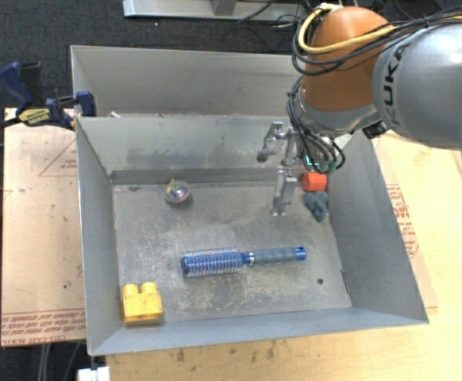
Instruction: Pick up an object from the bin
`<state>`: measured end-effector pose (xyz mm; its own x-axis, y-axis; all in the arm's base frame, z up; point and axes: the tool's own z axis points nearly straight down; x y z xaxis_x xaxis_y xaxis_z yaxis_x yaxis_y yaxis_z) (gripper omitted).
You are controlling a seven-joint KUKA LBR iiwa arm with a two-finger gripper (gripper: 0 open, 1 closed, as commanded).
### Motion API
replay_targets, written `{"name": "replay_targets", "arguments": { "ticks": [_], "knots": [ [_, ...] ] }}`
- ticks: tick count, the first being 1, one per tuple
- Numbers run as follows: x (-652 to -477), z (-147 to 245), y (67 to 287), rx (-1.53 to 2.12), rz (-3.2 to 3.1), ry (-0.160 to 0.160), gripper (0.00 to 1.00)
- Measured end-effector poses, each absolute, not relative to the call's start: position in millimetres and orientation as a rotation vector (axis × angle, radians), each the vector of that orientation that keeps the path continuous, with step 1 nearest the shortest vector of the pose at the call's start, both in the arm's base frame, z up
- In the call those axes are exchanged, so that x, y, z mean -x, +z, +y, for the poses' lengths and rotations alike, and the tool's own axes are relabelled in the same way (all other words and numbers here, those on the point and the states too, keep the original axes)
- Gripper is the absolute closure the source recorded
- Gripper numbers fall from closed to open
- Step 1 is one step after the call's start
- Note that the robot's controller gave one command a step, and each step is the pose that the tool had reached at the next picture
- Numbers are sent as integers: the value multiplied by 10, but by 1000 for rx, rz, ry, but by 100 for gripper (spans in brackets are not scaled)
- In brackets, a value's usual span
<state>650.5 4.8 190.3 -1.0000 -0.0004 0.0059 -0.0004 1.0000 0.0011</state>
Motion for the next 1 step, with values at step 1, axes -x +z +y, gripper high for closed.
{"name": "replay_targets", "arguments": {
  "ticks": [1],
  "knots": [
    [-6093,-339,1470,73,-3135,0,0]
  ]
}}
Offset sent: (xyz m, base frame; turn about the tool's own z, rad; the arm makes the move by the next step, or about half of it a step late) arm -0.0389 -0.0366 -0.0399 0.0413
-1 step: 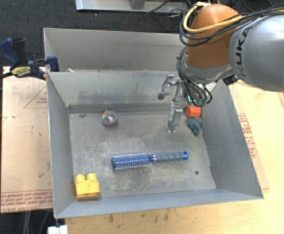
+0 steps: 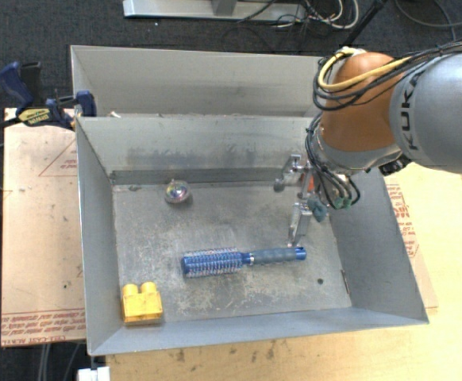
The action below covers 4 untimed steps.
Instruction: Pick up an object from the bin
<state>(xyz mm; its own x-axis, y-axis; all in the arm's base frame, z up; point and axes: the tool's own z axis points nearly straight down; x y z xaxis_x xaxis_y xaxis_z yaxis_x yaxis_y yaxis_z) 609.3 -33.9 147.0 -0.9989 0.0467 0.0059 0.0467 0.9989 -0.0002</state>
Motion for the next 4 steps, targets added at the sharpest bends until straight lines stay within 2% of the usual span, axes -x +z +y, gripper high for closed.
{"name": "replay_targets", "arguments": {
  "ticks": [1,2,3,4],
  "knots": [
    [-5821,122,752,-212,-3145,0,0],
    [-5414,350,757,-312,-3150,1,0],
    [-5411,356,749,-313,-3145,-2,100],
    [-5188,605,1989,-215,-3143,-3,100]
  ]
}}
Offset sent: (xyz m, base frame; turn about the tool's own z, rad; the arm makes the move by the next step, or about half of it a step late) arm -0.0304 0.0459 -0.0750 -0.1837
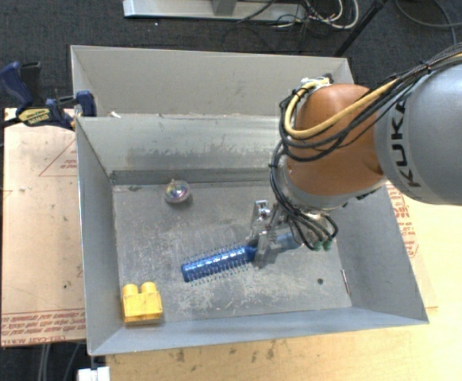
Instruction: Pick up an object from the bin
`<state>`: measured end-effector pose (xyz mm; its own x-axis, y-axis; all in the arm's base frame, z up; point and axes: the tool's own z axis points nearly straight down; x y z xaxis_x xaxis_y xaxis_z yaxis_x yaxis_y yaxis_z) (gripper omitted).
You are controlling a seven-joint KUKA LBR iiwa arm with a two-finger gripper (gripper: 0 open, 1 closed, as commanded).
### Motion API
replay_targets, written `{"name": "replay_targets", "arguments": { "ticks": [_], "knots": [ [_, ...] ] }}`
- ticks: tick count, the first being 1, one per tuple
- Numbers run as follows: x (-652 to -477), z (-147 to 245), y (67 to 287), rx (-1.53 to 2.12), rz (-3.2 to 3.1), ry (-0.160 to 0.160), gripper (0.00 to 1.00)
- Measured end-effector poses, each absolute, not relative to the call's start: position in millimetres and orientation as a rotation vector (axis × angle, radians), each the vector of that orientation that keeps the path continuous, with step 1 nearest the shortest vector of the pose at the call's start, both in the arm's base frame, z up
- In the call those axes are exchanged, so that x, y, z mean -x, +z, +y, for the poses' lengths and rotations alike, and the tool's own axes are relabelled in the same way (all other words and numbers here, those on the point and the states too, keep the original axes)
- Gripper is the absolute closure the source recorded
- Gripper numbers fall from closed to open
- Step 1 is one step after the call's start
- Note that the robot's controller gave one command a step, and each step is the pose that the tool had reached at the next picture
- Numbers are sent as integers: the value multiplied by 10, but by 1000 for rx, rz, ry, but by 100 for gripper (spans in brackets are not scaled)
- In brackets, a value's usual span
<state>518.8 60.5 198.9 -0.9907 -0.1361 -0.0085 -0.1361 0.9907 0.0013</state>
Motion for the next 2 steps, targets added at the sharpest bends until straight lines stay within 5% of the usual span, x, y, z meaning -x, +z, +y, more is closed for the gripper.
{"name": "replay_targets", "arguments": {
  "ticks": [1,2],
  "knots": [
    [-5217,507,3000,207,3124,0,100],
    [-4800,1162,3729,-133,3133,5,100]
  ]
}}
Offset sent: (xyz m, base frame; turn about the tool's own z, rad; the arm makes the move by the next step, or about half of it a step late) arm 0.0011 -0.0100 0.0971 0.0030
